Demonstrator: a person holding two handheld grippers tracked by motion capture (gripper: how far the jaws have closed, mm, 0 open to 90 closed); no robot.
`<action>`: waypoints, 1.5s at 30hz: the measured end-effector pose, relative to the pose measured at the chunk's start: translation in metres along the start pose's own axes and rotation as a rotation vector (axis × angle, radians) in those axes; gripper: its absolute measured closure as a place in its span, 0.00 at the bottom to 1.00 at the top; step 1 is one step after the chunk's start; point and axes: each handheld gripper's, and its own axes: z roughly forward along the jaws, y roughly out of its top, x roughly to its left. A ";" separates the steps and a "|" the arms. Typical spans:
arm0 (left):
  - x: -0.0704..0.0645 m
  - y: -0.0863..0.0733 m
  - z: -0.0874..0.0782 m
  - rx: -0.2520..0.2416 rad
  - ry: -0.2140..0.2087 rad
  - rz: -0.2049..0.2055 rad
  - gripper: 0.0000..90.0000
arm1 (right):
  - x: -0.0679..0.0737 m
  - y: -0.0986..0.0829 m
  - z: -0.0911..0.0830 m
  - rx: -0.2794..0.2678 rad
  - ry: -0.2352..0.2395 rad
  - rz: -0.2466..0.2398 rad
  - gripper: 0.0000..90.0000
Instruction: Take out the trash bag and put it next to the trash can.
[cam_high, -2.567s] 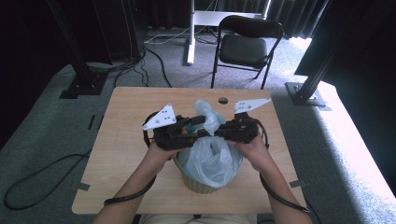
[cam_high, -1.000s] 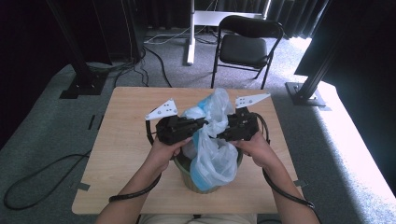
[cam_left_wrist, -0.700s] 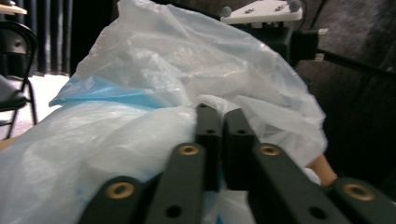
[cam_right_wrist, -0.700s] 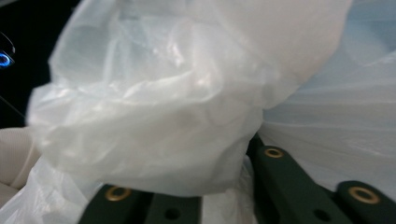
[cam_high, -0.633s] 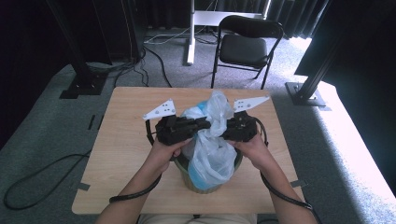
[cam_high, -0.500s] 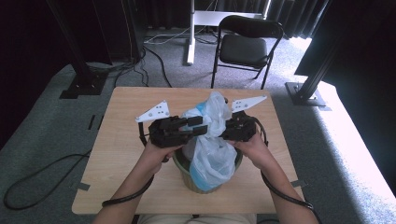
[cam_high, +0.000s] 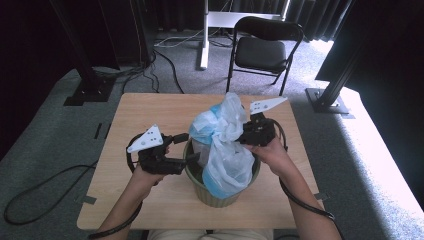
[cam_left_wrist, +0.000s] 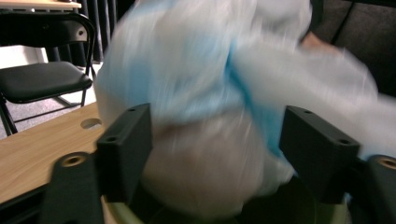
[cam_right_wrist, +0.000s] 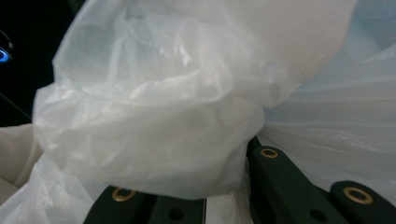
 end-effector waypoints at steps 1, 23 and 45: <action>0.000 -0.002 -0.001 0.002 0.012 0.004 0.25 | 0.002 0.010 -0.010 -0.028 -0.003 -0.013 0.97; 0.021 -0.111 -0.030 0.128 0.290 -0.088 0.00 | -0.061 0.062 -0.084 -0.251 -0.259 0.114 0.97; 0.031 -0.164 -0.035 0.128 0.383 -0.145 0.00 | -0.176 -0.039 -0.033 -0.138 -0.502 0.449 0.97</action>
